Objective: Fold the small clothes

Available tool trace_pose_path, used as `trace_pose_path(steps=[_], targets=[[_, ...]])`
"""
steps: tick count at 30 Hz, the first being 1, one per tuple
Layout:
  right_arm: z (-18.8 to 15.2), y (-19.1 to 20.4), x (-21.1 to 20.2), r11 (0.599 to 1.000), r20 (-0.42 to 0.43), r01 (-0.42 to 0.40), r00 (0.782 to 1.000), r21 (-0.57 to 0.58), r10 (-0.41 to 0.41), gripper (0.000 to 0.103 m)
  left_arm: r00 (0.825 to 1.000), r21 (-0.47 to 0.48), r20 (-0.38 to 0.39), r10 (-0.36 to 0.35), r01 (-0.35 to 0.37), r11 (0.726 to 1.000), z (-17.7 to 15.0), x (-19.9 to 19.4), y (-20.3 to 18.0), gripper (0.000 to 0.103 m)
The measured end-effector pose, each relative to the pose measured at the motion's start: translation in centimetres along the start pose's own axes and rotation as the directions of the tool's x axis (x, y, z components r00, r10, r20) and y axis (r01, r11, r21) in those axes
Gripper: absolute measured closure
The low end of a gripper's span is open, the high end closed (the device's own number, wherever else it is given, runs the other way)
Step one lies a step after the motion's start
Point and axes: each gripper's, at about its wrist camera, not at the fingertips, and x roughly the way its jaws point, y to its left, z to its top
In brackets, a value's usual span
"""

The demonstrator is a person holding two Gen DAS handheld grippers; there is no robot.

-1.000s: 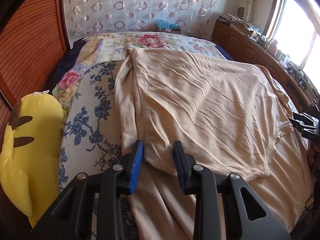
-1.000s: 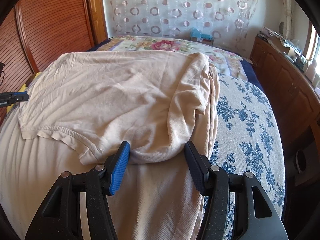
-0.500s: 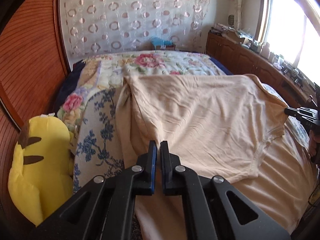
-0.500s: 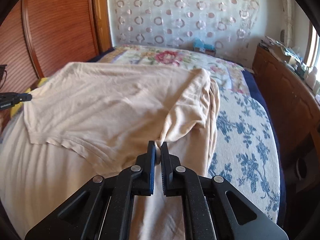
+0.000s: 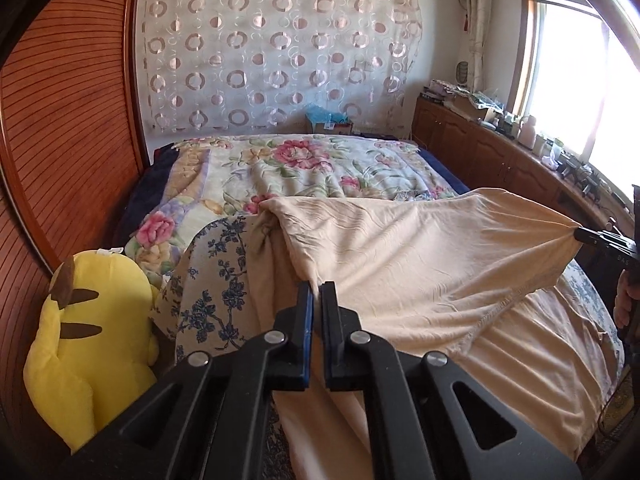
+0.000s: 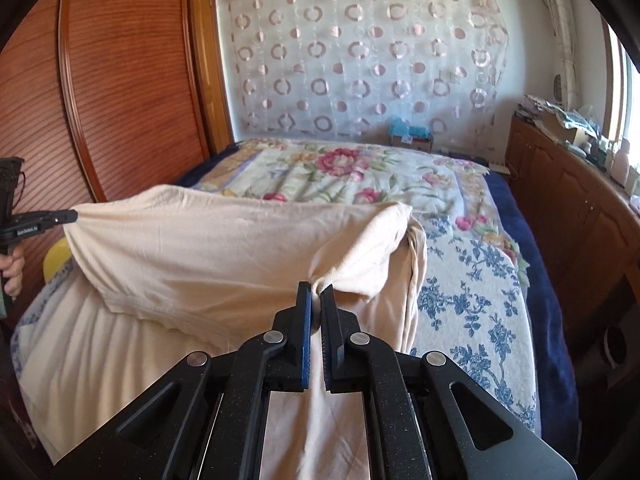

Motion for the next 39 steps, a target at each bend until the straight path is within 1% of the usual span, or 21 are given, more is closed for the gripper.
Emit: trace_pose_path(steps=[3,8,13,16,18,22,24,26,28,30,33,36,39], targets=[[-0.2,0.6,-1.9,1.000,0.018,-0.019,1.000,0.000,0.019,0.102,1.000,-0.002,0.019,-0.010,0.010,1.000,-0.5,-1.4,-0.3,0.102],[-0.9,1.9,-6.5,0.999,0.054,-0.034,0.998,-0.016,0.035,0.102,0.998,-0.002,0.059,-0.018,0.018,1.000,-1.5,-5.1,-0.8,0.102],[-2.8,2.6,-11.2,1.000,0.074,-0.020,0.997,-0.018,0.021,0.102,0.996,0.001,0.087,-0.025,0.025,1.000,-3.9,-9.4,-1.5,0.102],[-4.6,2.9,-13.4,1.000,0.060,-0.008,0.998,-0.015,0.009,0.102,0.995,-0.009,0.092,-0.028,0.029,1.000,-5.2,-11.2,-1.8,0.102],[-6.1,3.3,-14.3,1.000,0.020,0.013,1.000,-0.014,-0.013,0.102,0.995,-0.017,0.089,-0.035,0.036,0.999,-5.7,-12.3,-1.9,0.102],[-8.9,3.5,-16.4,1.000,-0.002,-0.004,1.000,0.015,0.004,0.102,0.995,-0.007,0.098,-0.028,0.029,1.000,-6.8,-14.0,-2.2,0.102],[-9.7,3.6,-17.0,1.000,-0.004,-0.007,1.000,0.019,0.007,0.102,0.996,-0.011,0.082,-0.025,0.026,1.000,-8.0,-14.3,-1.9,0.102],[-10.5,3.6,-17.5,1.000,-0.011,-0.007,1.000,0.028,0.008,0.102,0.999,-0.026,0.051,-0.017,0.018,1.000,-9.5,-13.9,-1.6,0.102],[-11.6,3.6,-17.2,0.998,-0.033,-0.024,0.999,0.051,0.026,0.102,1.000,-0.047,0.005,-0.015,0.015,0.999,-11.3,-12.7,-1.2,0.102],[-13.0,3.8,-16.0,0.998,-0.073,-0.032,0.997,0.061,0.036,0.102,0.999,-0.069,-0.037,-0.006,0.004,0.998,-13.2,-11.5,-0.8,0.102],[-15.1,3.8,-14.0,0.997,-0.141,-0.022,0.990,0.078,0.033,0.102,0.997,-0.112,-0.079,-0.019,0.010,0.994,-15.5,-10.4,-0.3,0.102],[-16.5,4.0,-13.1,0.997,-0.176,-0.012,0.984,0.070,0.024,0.101,0.996,-0.115,-0.093,-0.013,0.003,0.993,-16.5,-10.1,-0.8,0.102],[-16.8,3.8,-12.9,0.997,-0.179,-0.009,0.984,0.081,0.024,0.101,0.995,-0.131,-0.099,-0.026,0.013,0.991,-16.6,-9.9,-0.9,0.101]])
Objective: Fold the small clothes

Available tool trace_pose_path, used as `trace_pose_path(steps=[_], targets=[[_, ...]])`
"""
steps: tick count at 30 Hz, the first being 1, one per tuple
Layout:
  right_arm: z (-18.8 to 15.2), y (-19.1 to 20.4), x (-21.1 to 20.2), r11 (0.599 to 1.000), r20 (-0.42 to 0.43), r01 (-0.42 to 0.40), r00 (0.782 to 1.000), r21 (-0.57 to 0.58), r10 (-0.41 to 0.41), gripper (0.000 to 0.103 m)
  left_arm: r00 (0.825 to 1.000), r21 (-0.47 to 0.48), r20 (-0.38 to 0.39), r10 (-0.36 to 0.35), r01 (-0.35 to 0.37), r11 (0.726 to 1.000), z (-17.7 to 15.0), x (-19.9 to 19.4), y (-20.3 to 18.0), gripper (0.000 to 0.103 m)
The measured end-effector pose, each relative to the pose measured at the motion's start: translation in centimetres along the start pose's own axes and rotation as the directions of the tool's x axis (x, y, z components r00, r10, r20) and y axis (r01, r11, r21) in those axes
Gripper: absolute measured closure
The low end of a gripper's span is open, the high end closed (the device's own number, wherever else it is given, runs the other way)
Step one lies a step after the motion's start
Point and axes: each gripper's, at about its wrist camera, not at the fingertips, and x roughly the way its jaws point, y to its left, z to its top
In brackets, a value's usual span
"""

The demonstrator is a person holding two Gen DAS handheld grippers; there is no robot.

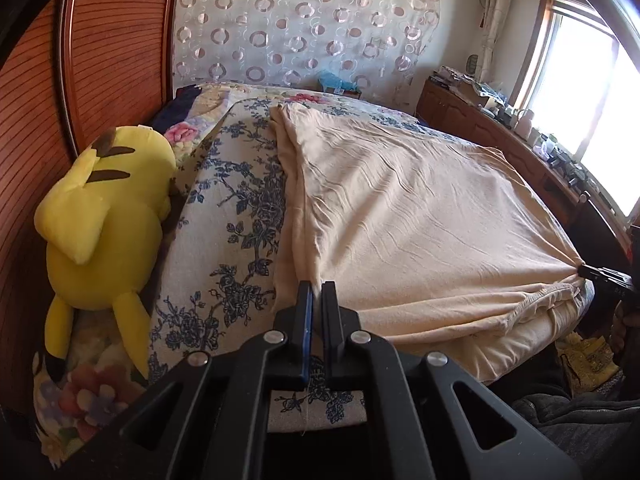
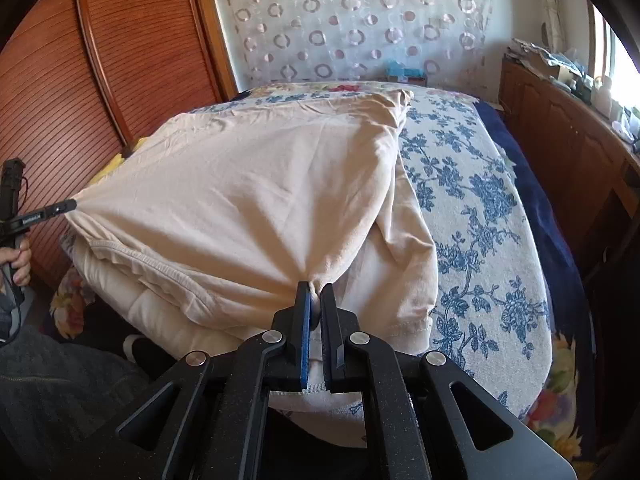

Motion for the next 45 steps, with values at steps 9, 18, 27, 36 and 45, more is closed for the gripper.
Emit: trace_pose_path(steps=[9,18,27,36,45], targets=[[0.8,0.5,-1.2,0.998,0.042,0.056,0.998,-0.031,-0.055,0.086,0.998,0.021,0.038,0.042,-0.043,0.999,0.9,-0.8,0.3,0.061],[1.1,-0.2,-0.8,0.996,0.063,0.091,0.994,-0.018,-0.090,0.069,0.998,-0.002,-0.013,0.059,-0.059,0.998,-0.1,1.2,0.9,0.059],[1.9,-0.6,0.7,0.993,0.080,0.120,0.990,0.003,-0.120,0.056,0.997,0.003,-0.024,0.073,-0.073,0.997,-0.8,1.7,0.5,0.059],[1.0,-0.8,2.6,0.987,0.040,0.161,0.986,-0.002,-0.161,0.056,0.998,0.000,-0.010,0.059,-0.059,0.998,-0.8,1.8,0.6,0.059],[0.1,-1.3,2.8,0.988,0.051,0.154,0.987,0.017,-0.155,0.051,0.997,0.003,-0.002,0.082,-0.082,0.997,-0.9,2.1,0.0,0.059]])
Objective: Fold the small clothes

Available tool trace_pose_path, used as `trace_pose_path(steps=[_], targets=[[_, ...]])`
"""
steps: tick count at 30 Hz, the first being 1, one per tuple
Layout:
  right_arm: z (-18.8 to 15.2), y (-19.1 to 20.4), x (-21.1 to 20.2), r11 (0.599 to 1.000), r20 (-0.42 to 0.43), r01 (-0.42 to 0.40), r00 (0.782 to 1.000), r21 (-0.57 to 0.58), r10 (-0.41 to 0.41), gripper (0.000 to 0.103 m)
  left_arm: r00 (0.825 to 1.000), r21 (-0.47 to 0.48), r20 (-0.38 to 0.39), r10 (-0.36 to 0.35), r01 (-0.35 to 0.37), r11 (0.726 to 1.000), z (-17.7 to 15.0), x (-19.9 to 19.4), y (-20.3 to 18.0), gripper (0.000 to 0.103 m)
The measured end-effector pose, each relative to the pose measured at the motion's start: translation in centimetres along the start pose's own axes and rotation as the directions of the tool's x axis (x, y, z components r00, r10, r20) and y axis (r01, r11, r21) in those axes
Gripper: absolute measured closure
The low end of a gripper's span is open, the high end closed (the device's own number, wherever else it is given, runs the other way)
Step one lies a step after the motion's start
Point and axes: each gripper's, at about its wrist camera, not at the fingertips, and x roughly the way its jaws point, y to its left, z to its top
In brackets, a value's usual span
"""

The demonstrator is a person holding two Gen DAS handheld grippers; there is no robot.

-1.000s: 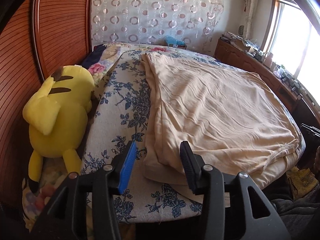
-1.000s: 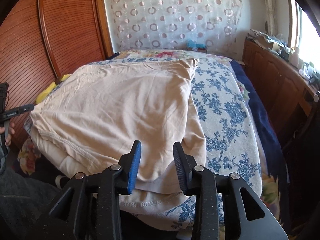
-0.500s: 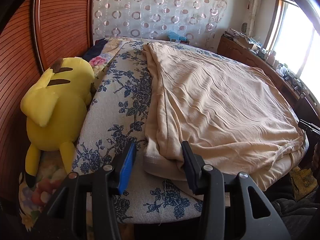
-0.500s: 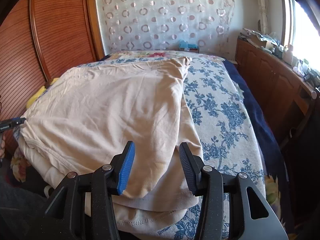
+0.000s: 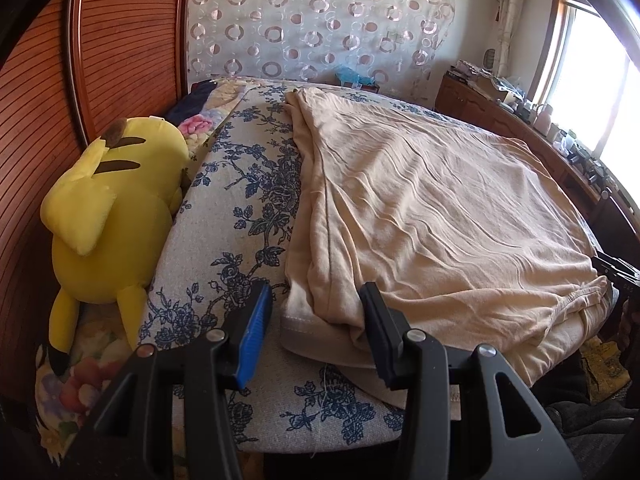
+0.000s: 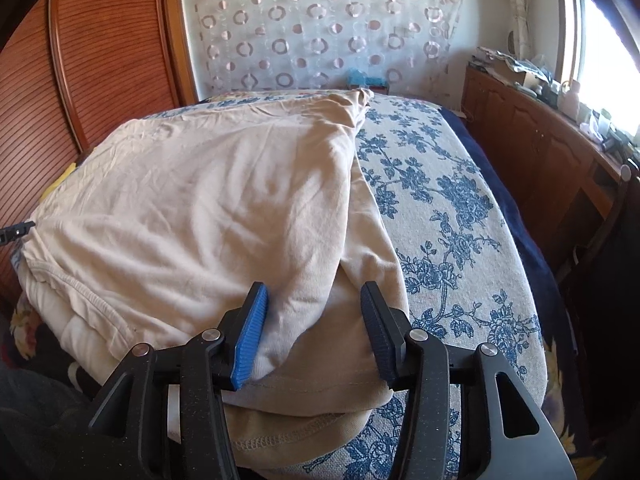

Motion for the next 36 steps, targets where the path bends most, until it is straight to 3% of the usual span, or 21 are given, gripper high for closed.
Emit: trace_pose_path(steps=[6,12,14,15,16,18,22,30,36], targets=[[-0.5,0.7,0.2,0.999,0.023,0.029,0.999,-0.029,-0.028,0.045,1.000,0.028,0.007,0.030,-0.030,0.999,0.0,0.2,-0.6,0.056],[-0.6,0.6,0.3,0.999,0.037,0.026,0.999,-0.029,-0.025,0.043,1.000,0.041,0.008,0.005,-0.006,0.999,0.2,0.4,-0.9,0.056],[-0.6,0.6,0.2,0.999,0.039,0.026,0.999,-0.029,-0.025,0.043,1.000,0.044,0.006,-0.007,0.007,0.999,0.3,0.5,-1.0,0.066],[-0.6,0.7,0.2,0.999,0.042,0.026,0.999,-0.030,-0.025,0.043,1.000,0.045,0.001,-0.020,0.020,0.999,0.4,0.5,-1.1,0.083],[-0.6,0.6,0.2,0.999,0.045,0.025,0.999,-0.030,-0.024,0.042,0.999,0.044,-0.011,-0.033,0.034,0.998,0.6,0.6,-1.2,0.093],[-0.7,0.6,0.2,0.999,0.050,0.024,0.998,-0.029,-0.023,0.042,0.997,0.042,-0.025,-0.069,0.070,0.997,1.1,0.5,-1.6,0.098],[-0.7,0.7,0.1,0.999,0.057,0.021,0.998,-0.036,-0.019,0.042,0.990,0.078,0.006,-0.140,0.139,0.987,3.0,-0.3,-4.0,0.098],[-0.5,-0.5,-0.2,1.000,0.051,0.007,0.999,0.005,-0.007,0.042,0.957,0.205,0.035,-0.289,0.276,0.939,8.0,-0.4,-12.1,0.098],[-0.6,-1.4,-1.0,1.000,0.061,0.002,0.998,0.030,-0.004,0.042,0.918,0.275,0.041,-0.395,0.369,0.888,11.3,-0.7,-17.5,0.098]])
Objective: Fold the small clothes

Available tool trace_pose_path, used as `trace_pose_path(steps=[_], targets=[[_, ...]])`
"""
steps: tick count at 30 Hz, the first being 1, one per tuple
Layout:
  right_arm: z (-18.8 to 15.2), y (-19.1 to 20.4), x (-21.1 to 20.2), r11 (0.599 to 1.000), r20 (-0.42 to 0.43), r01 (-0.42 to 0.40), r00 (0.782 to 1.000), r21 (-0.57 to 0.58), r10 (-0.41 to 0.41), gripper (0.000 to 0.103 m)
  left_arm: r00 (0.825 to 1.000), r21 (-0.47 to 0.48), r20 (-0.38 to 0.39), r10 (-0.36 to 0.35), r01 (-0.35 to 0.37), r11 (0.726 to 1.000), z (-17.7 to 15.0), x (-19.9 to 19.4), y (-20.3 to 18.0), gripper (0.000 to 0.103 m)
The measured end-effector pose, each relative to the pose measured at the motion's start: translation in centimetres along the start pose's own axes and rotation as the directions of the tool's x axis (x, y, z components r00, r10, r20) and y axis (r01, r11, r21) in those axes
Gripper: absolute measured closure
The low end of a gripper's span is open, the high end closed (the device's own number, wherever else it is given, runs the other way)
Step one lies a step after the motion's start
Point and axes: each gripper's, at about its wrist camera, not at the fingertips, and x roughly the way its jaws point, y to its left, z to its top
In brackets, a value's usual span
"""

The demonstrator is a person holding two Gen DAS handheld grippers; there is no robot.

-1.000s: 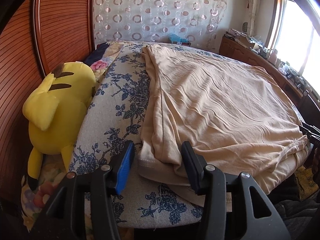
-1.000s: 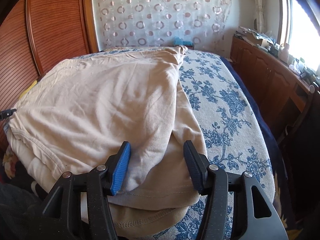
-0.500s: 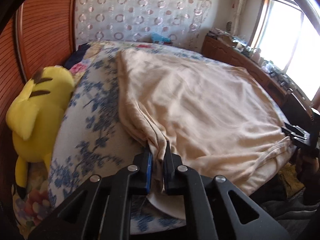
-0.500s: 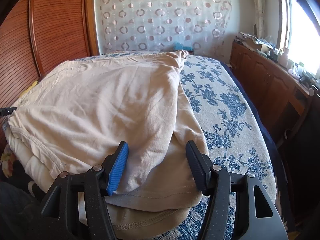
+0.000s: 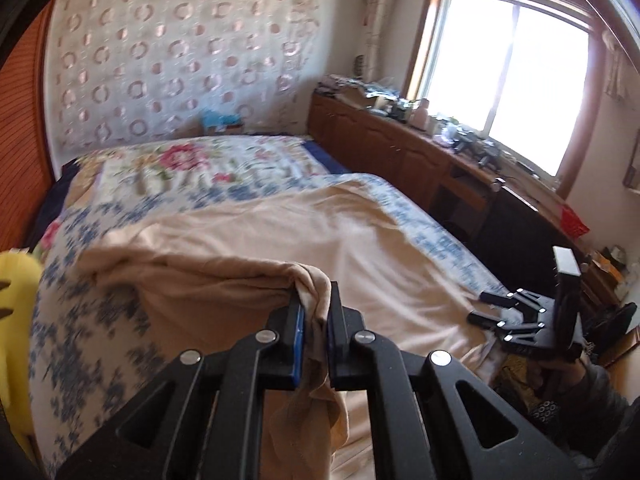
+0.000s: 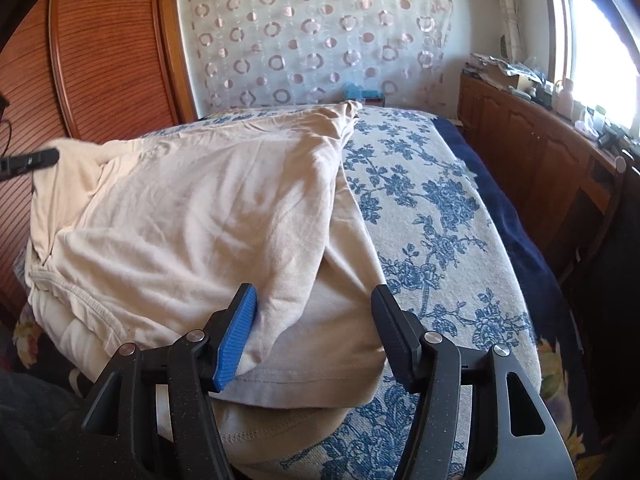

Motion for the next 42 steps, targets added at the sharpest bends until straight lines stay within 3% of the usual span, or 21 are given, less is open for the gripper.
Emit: trace_pose_path(steps=[11,17,20,22,24,28,35,42], targets=[[0.9,-2.0,-2.4,0.999,0.050,0.029,0.998,0.032,-0.031,0.042,0.986,0.137,-0.013,-0.169,0.169,0.976,4.3,1.3,-8.0,0.098],[1.0,-2.9,-3.0,0.998,0.054,0.039,0.998,0.051,-0.041,0.042,0.976,0.221,-0.043,-0.215,0.219,0.950,6.0,1.1,-12.0,0.098],[1.1,-3.1,-3.3,0.998,0.061,0.037,0.997,0.057,-0.040,0.042,0.980,0.254,-0.092,-0.178,0.196,0.947,5.8,2.2,-13.0,0.092],[1.1,-3.2,-3.4,0.998,0.063,0.033,0.997,0.059,-0.037,0.042,0.979,0.269,-0.119,-0.167,0.193,0.943,5.1,2.7,-12.9,0.071],[1.2,-3.1,-3.4,0.998,0.063,0.034,0.997,0.055,-0.037,0.042,0.979,0.268,-0.130,-0.154,0.184,0.946,4.5,2.8,-12.4,0.061],[1.4,-2.9,-3.3,0.998,0.065,0.034,0.997,0.051,-0.037,0.042,0.984,0.234,-0.117,-0.132,0.157,0.959,3.7,2.5,-10.9,0.056],[2.4,-1.8,-2.7,0.999,0.067,0.031,0.997,0.015,-0.032,0.042,0.996,0.164,-0.081,-0.025,0.038,0.986,0.8,1.1,-5.7,0.056],[4.6,0.9,-1.9,0.998,0.086,-0.003,0.996,-0.055,0.008,0.042,0.992,0.081,-0.074,0.098,-0.092,0.992,-2.4,-0.6,0.1,0.056]])
